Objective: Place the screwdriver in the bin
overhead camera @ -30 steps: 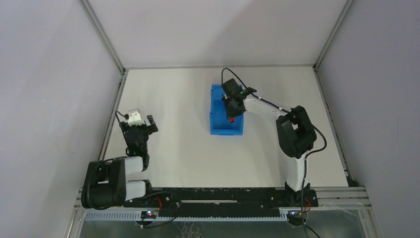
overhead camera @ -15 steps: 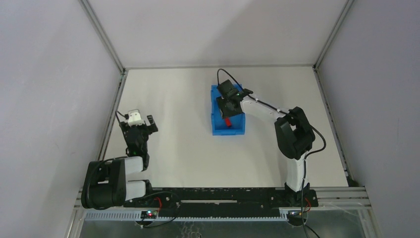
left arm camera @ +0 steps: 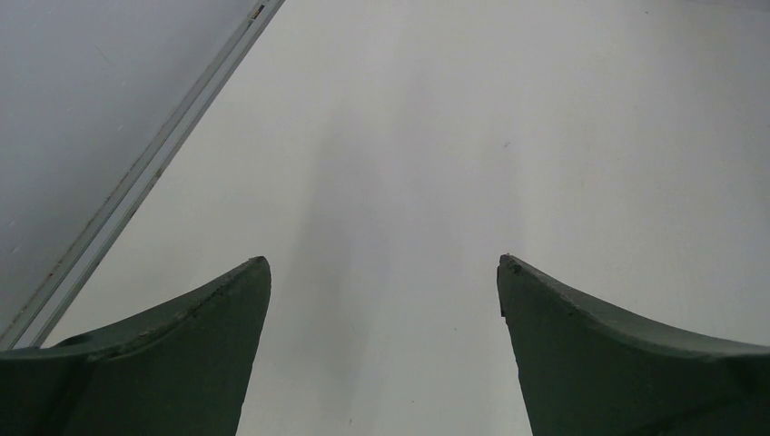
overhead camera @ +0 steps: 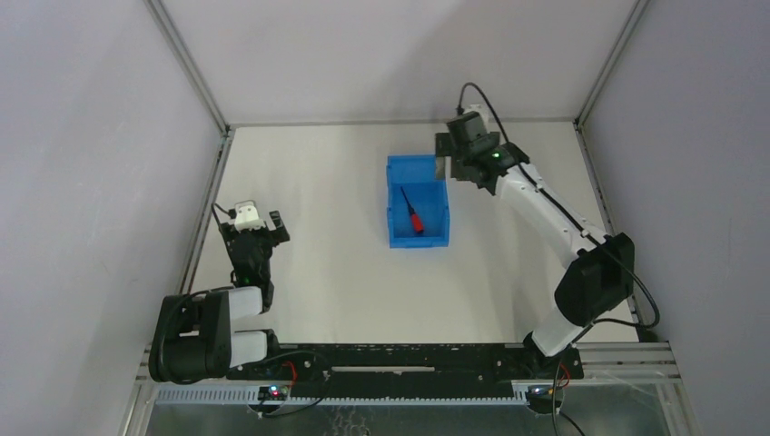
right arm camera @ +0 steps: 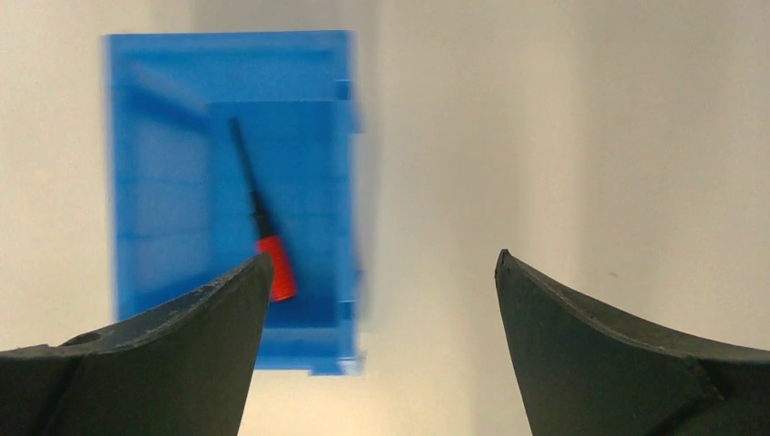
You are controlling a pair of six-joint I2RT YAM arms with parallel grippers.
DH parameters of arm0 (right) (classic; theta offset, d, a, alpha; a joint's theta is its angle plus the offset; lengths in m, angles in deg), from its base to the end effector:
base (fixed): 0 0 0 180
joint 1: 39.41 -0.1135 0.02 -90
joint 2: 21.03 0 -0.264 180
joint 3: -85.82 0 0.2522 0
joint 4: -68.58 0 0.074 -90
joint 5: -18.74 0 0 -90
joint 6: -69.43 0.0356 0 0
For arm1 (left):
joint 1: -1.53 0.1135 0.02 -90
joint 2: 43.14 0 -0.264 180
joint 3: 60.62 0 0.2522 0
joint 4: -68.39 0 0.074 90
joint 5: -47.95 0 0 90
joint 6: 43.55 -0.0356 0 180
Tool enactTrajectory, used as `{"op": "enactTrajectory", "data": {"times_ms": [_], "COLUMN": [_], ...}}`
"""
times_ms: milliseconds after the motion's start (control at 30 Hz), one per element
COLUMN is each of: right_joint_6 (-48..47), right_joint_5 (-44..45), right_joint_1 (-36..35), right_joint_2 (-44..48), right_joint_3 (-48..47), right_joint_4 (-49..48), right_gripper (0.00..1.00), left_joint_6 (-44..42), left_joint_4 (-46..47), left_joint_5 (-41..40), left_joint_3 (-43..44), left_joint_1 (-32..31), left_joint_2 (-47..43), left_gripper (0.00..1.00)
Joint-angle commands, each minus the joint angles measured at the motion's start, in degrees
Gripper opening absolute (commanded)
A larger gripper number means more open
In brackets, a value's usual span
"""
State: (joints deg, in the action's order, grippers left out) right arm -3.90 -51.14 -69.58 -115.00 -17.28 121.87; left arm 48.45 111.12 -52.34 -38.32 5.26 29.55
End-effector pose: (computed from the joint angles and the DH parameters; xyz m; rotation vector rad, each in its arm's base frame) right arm 0.3211 0.1725 0.3420 -0.0980 2.2818 0.0120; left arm 0.2094 0.0200 0.1567 -0.2187 1.6913 0.1755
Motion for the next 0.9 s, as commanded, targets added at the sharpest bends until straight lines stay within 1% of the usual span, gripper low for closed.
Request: {"op": "enactTrajectory", "data": {"times_ms": [0, 233, 300, 367, 500, 600, 767, 867], "right_joint_6": [-3.9, -10.0, -10.9, -11.1, -11.9, -12.0, -11.8, -11.6], "right_joint_5": [3.0, -1.3, -3.7, -4.2, -3.5, -4.9, -7.1, -8.5], "right_joint_1": [7.1, 19.2, 22.1, 24.0, 25.1, 25.0, 25.3, 25.4], "right_joint_2": [4.2, 8.8, 9.6, 9.9, 9.7, 9.4, 9.9, 10.6], "right_joint_3": [4.2, 7.9, 8.4, 8.8, 9.4, 9.5, 10.1, 10.2], "right_joint_4": [2.0, -0.1, -0.5, -1.0, -2.5, -2.7, -3.4, -4.0], "right_gripper": [1.0, 1.0, 1.0, 1.0, 1.0, 1.0, 0.96, 0.97], "left_joint_6": [-0.1, -0.1, -0.1, -0.1, -0.1, -0.1, -0.1, -0.1], "left_joint_4": [4.0, 4.0, 4.0, 4.0, 4.0, 4.0, 4.0, 4.0], "left_joint_5": [0.6, 0.5, 0.5, 0.6, 0.5, 0.5, 0.6, 0.5], "left_joint_3": [2.4, 2.4, 2.4, 2.4, 2.4, 2.4, 2.4, 2.4], "left_joint_1": [0.2, 0.1, 0.1, 0.1, 0.1, 0.2, 0.2, 0.1], "left_joint_2": [-0.8, -0.7, -0.7, -0.7, -0.7, -0.7, -0.7, -0.7], "left_gripper": [1.0, 1.0, 1.0, 1.0, 1.0, 1.0, 1.0, 1.0]}}
